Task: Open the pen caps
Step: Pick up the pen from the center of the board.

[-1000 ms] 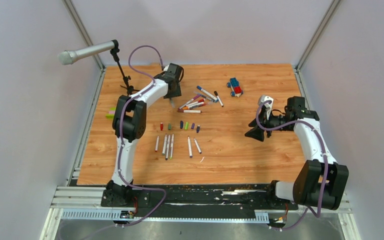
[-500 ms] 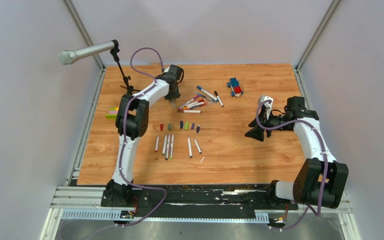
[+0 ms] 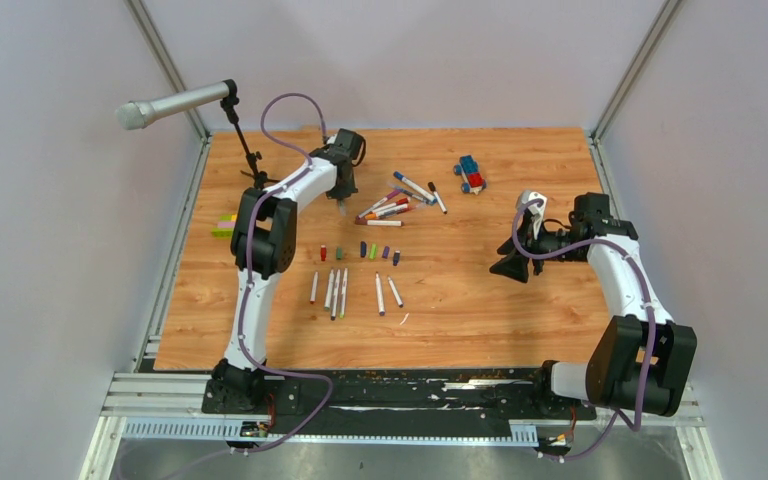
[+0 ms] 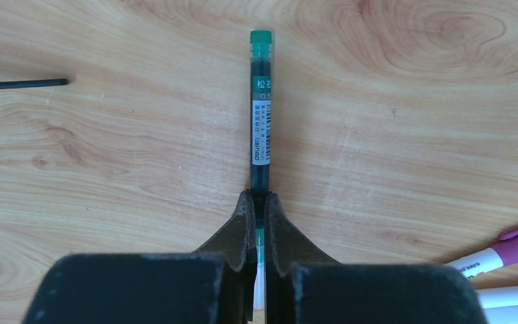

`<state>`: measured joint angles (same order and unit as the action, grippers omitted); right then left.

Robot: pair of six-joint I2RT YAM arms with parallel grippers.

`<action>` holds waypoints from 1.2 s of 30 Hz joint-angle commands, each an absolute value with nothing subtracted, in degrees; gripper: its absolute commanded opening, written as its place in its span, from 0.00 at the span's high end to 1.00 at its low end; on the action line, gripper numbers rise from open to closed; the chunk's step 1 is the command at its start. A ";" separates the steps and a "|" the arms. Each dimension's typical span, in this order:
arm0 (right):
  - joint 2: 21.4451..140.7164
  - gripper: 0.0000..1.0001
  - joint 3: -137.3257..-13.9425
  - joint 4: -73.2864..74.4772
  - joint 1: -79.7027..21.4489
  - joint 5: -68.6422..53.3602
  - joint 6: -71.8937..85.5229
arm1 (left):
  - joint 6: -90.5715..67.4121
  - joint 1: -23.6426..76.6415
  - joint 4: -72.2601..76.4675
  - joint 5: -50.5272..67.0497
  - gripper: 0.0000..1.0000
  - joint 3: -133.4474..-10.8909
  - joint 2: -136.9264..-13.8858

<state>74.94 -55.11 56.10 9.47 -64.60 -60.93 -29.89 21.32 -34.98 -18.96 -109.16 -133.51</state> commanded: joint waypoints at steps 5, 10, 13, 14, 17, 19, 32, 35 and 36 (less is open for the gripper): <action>75.14 0.42 -55.35 55.02 9.75 -67.35 -61.46 | -21.45 20.65 -31.65 -17.25 1.00 -109.62 -123.37; 75.31 0.42 -54.96 57.60 9.43 -68.87 -67.00 | -16.77 20.65 -26.03 -6.70 1.00 -104.51 -114.92; 75.11 0.42 -56.18 65.65 9.03 -69.69 -81.56 | -15.50 20.65 -21.75 3.61 1.00 -96.94 -108.22; 75.00 0.42 -56.95 69.14 9.05 -70.27 -86.57 | -15.50 20.65 -20.14 7.21 1.00 -94.20 -105.83; 74.99 0.35 -58.97 80.17 9.05 -72.49 -102.91 | -18.22 20.70 -14.25 19.49 1.00 -84.59 -99.31; 75.35 0.31 -60.12 83.36 8.75 -74.86 -108.73 | -22.63 20.86 -9.09 27.62 1.00 -78.32 -96.19; 75.72 0.24 -67.79 74.62 -9.71 -60.35 -109.51 | -41.15 34.54 10.53 45.11 1.00 -57.56 -92.68; 77.85 0.26 -69.83 73.72 -14.06 -56.75 -110.32 | -44.18 37.24 14.27 45.56 1.00 -55.58 -93.98; 78.35 0.27 -70.13 73.10 -15.51 -55.07 -110.50 | -44.35 38.01 14.21 45.92 1.00 -55.63 -94.52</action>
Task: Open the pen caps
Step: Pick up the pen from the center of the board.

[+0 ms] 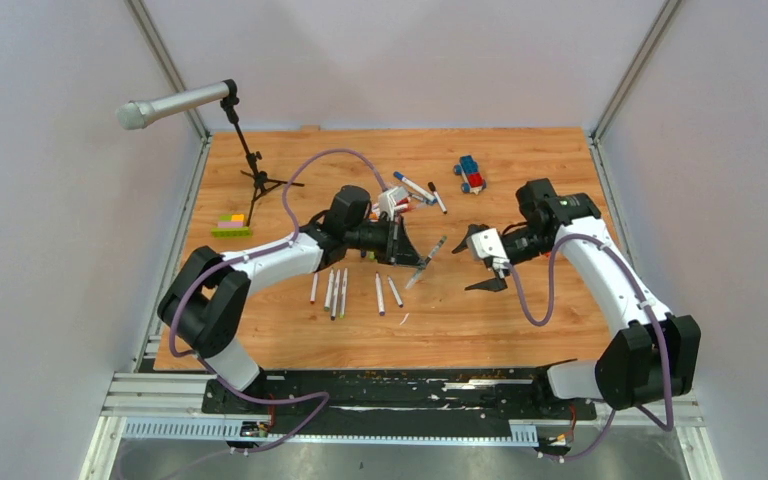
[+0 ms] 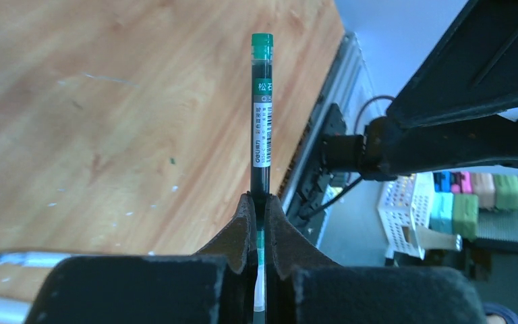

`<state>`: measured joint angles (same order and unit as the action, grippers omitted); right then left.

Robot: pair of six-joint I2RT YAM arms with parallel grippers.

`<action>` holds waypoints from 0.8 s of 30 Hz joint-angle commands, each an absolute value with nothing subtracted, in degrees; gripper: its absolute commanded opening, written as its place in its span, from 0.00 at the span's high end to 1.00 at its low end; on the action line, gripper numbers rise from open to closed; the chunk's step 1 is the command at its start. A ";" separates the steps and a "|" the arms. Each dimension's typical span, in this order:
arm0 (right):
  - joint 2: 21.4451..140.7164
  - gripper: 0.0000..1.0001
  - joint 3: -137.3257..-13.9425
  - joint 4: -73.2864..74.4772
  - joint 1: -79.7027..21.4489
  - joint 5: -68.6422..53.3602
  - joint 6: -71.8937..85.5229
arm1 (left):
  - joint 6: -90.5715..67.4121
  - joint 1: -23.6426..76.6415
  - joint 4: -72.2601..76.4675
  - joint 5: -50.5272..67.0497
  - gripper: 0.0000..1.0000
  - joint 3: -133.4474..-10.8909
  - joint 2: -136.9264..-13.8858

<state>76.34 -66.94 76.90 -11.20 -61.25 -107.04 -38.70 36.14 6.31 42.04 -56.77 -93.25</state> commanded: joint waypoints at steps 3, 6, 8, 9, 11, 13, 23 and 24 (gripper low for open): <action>79.13 0.28 -70.43 70.70 -19.02 -49.26 -110.57 | -44.21 40.03 12.82 47.13 1.00 -56.12 -95.65; 79.66 0.31 -70.58 69.77 -21.50 -44.37 -111.62 | -43.35 41.21 11.43 47.77 1.00 -56.25 -95.89; 79.93 0.33 -70.22 69.36 -22.79 -42.74 -112.14 | -43.29 41.70 11.03 48.06 1.00 -56.29 -96.03; 79.97 0.34 -69.88 69.00 -23.39 -42.00 -112.53 | -43.45 41.94 10.88 48.38 1.00 -56.44 -96.39; 79.98 0.35 -69.10 67.53 -24.71 -40.39 -112.26 | -43.44 42.52 10.27 48.79 1.00 -56.89 -97.16; 80.06 0.38 -68.54 66.34 -26.07 -38.69 -111.47 | -43.09 43.13 9.75 48.88 1.00 -57.33 -97.70; 81.04 0.50 -65.39 64.35 -30.44 -34.07 -110.00 | -43.90 44.54 10.95 48.85 1.00 -57.10 -97.99; 81.02 0.51 -64.91 64.26 -30.75 -33.70 -110.03 | -44.08 44.56 11.38 48.94 1.00 -57.00 -97.98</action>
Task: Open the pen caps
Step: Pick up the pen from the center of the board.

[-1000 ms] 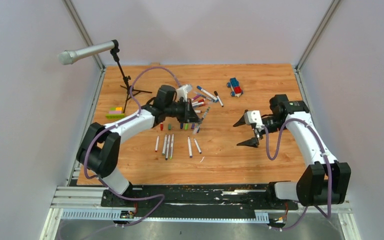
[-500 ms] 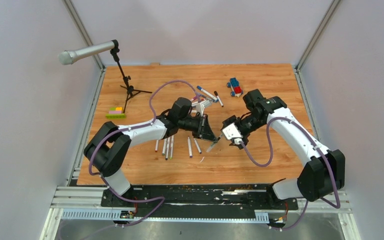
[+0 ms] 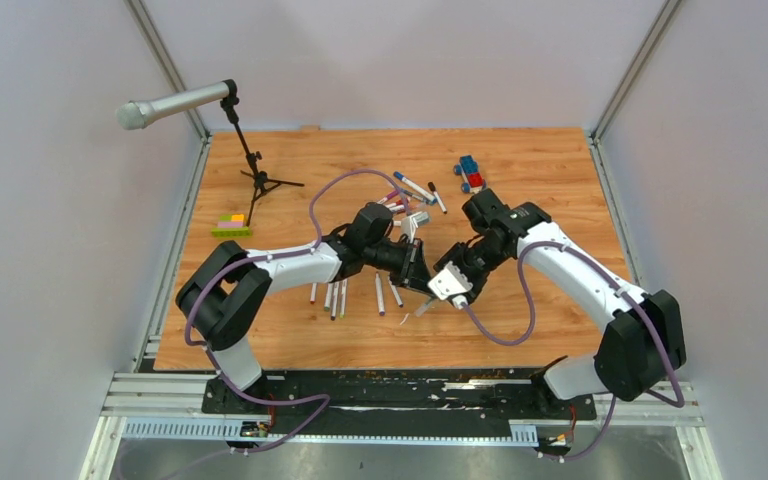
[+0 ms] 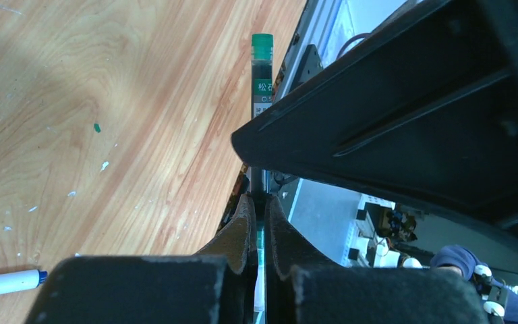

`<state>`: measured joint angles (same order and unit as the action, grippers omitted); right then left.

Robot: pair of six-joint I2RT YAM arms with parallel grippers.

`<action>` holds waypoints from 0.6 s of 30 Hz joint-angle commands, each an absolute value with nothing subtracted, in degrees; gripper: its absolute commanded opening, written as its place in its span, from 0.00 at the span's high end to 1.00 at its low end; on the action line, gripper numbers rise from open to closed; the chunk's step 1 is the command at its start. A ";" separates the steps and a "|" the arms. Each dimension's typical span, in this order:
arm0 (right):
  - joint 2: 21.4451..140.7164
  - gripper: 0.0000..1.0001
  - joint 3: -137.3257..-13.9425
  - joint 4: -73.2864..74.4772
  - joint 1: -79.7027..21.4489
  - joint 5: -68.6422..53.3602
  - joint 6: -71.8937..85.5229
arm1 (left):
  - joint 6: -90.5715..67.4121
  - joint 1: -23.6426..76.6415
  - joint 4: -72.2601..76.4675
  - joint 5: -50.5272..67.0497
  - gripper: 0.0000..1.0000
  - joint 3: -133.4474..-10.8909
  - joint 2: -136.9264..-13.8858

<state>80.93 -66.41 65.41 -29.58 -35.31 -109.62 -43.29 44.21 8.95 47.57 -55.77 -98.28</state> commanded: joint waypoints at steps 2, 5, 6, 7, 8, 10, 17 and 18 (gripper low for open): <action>81.21 0.53 -63.89 63.88 -31.69 -33.03 -109.99 | -44.28 44.77 11.67 49.14 1.00 -56.95 -98.00; 81.45 0.68 -63.06 63.42 -33.05 -32.10 -109.76 | -44.47 45.00 11.86 49.12 1.00 -56.87 -97.87; 81.48 0.79 -62.97 63.40 -33.31 -32.02 -109.58 | -44.66 45.05 12.05 49.01 1.00 -56.72 -97.78; 81.51 0.94 -62.86 63.23 -33.57 -32.04 -109.41 | -45.03 45.05 12.49 48.90 1.00 -56.51 -97.59; 81.31 1.00 -62.58 63.04 -33.65 -32.31 -109.19 | -45.65 45.01 13.17 48.86 1.00 -56.10 -97.24; 80.41 1.00 -61.88 62.63 -33.62 -33.29 -108.63 | -46.53 45.00 15.08 48.75 1.00 -55.21 -96.46; 74.00 1.00 -57.06 62.29 -31.11 -39.93 -105.56 | -46.41 45.00 16.71 44.80 0.43 -51.60 -89.89; 73.09 1.00 -56.40 62.37 -30.19 -41.53 -105.17 | -46.10 45.00 16.78 43.71 0.37 -50.94 -88.58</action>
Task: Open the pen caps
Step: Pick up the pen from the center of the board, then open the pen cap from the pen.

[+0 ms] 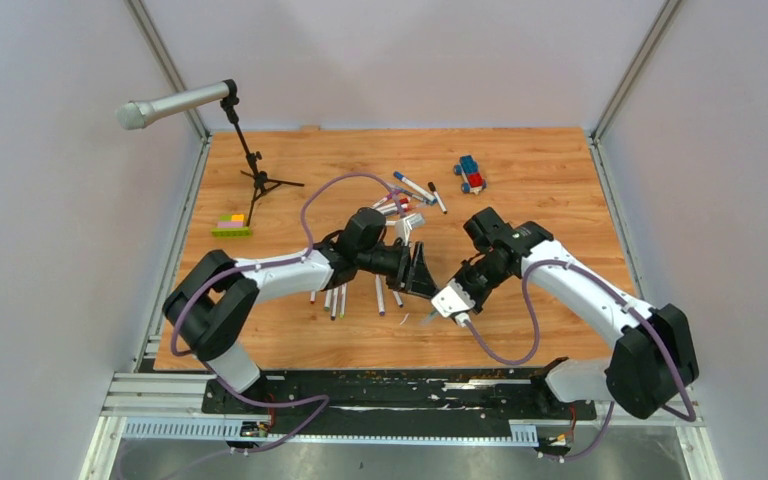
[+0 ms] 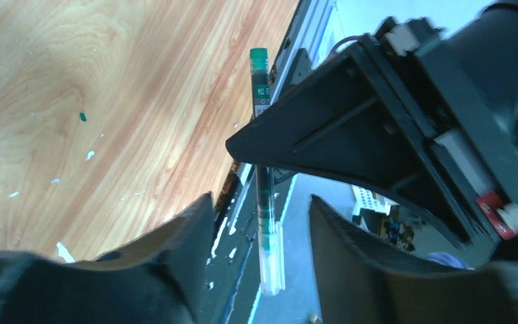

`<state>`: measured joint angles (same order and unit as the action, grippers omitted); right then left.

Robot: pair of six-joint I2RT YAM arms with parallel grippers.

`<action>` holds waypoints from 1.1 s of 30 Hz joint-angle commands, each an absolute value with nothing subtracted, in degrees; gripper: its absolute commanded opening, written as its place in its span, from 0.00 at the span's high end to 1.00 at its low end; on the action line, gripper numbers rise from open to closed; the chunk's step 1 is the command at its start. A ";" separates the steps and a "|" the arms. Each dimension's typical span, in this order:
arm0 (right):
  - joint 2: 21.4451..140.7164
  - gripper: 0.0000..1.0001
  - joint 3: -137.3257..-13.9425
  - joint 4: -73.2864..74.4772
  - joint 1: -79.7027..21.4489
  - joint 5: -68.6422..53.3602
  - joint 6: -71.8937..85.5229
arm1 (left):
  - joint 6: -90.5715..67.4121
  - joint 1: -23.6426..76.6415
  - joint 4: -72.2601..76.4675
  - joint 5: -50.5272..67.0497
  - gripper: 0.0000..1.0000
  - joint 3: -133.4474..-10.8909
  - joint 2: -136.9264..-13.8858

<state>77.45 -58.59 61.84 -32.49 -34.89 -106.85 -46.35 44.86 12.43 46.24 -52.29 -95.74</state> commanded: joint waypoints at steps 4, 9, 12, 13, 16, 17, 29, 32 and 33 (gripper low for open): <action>69.56 1.00 -53.50 62.67 -25.33 -52.11 -102.18 | -43.06 45.00 16.45 37.14 0.25 -47.39 -82.43; 66.58 1.00 -49.65 59.30 -19.80 -64.27 -88.29 | -42.88 45.00 24.95 27.22 0.14 -39.88 -73.14; 65.58 1.00 -47.90 54.34 -16.75 -69.77 -78.65 | -42.81 45.02 35.38 21.75 0.02 -33.60 -66.59; 65.23 1.00 -47.44 52.18 -15.84 -71.26 -75.19 | -42.62 44.96 38.10 20.15 0.00 -32.08 -64.87; 64.33 1.00 -45.47 42.14 -12.94 -75.40 -58.93 | -41.22 44.94 43.89 17.08 0.00 -28.46 -61.15; 64.07 1.00 -44.50 37.31 -12.07 -76.41 -51.62 | -40.96 44.95 45.78 16.50 0.00 -27.33 -60.36; 67.74 1.00 -37.95 0.48 -10.13 -88.87 -0.78 | -47.87 45.00 65.43 14.84 0.00 -24.32 -68.31; 69.34 1.00 -39.25 -1.25 -10.73 -89.07 2.90 | -52.31 45.08 73.38 14.63 0.00 -24.76 -73.31; 69.87 1.00 -39.52 -1.19 -10.88 -89.18 3.15 | -53.38 45.11 76.71 14.25 0.00 -24.83 -75.47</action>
